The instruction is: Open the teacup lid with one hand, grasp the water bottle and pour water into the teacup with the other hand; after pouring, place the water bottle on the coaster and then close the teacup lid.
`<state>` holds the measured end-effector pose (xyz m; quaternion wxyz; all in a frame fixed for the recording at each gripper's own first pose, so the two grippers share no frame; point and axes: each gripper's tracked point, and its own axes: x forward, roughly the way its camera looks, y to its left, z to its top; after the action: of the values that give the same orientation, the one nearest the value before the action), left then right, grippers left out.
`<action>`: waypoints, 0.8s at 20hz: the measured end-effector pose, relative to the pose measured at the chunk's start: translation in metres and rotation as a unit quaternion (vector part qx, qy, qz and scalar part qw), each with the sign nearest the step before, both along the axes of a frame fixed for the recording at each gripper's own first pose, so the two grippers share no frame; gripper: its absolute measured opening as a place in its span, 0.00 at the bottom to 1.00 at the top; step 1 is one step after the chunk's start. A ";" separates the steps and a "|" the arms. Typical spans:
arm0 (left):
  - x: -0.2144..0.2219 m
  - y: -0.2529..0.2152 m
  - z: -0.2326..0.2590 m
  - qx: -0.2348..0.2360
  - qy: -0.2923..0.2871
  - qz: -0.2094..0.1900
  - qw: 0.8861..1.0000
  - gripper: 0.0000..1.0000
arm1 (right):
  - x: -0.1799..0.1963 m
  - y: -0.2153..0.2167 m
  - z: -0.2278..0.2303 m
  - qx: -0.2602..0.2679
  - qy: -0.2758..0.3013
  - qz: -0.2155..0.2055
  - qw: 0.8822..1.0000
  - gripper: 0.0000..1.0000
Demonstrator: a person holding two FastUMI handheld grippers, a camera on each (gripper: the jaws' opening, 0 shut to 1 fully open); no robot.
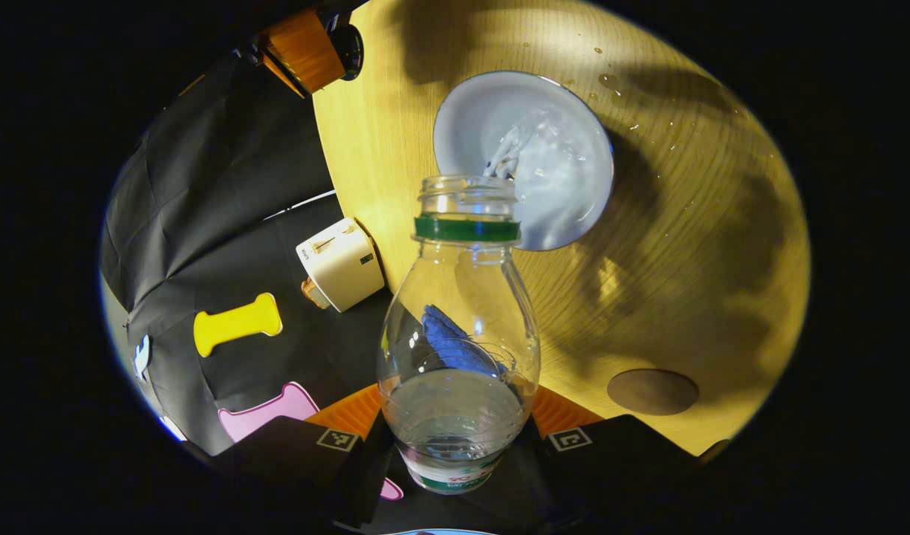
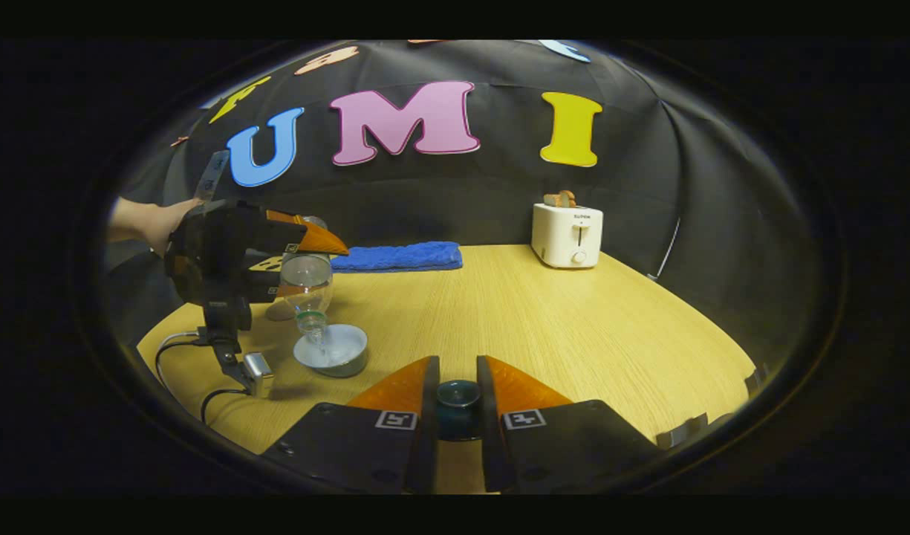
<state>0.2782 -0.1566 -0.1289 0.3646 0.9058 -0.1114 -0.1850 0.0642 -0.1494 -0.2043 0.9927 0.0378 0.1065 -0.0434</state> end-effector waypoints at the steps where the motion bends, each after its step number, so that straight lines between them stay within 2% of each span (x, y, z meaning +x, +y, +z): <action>1: 0.000 -0.002 0.002 0.007 -0.002 -0.002 1.000 0.77 | 0.000 -0.001 0.000 0.001 0.000 0.000 1.000 0.33; 2: 0.000 -0.002 0.003 0.015 -0.003 -0.003 1.000 0.77 | -0.001 -0.002 -0.001 0.003 0.001 -0.001 1.000 0.33; 3: 0.000 -0.003 0.003 0.021 -0.004 -0.004 1.000 0.77 | -0.001 -0.002 0.000 0.006 0.001 -0.002 1.000 0.22; 4: -0.001 -0.003 0.003 0.027 -0.004 -0.006 1.000 0.77 | -0.002 -0.002 0.001 0.009 -0.001 -0.003 1.000 0.28; 8: 0.000 -0.006 0.009 0.043 -0.017 -0.023 0.999 0.77 | 0.000 0.000 0.006 -0.007 -0.010 0.009 1.000 0.27; 9: 0.001 -0.006 0.011 0.044 -0.021 -0.021 0.999 0.77 | -0.001 0.003 0.006 -0.009 -0.011 0.014 1.000 0.24; 11: 0.001 -0.005 0.014 0.050 -0.029 -0.016 0.998 0.77 | -0.003 0.010 0.005 -0.006 -0.011 0.021 1.000 0.28; 13: 0.005 -0.006 0.018 0.059 -0.032 -0.025 0.997 0.77 | -0.003 0.015 0.006 -0.003 -0.010 0.022 1.000 0.28; 14: 0.006 -0.007 0.018 0.063 -0.033 -0.028 0.997 0.77 | -0.003 0.018 0.007 0.001 -0.010 0.021 1.000 0.31; 16: 0.007 -0.008 0.021 0.068 -0.038 -0.034 0.996 0.77 | -0.007 0.029 0.006 0.014 -0.008 0.022 1.000 0.28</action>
<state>0.2853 -0.1650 -0.1077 0.2915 0.9304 -0.1430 -0.1698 0.0574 -0.1209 -0.1986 0.9936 0.0494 0.1000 -0.0198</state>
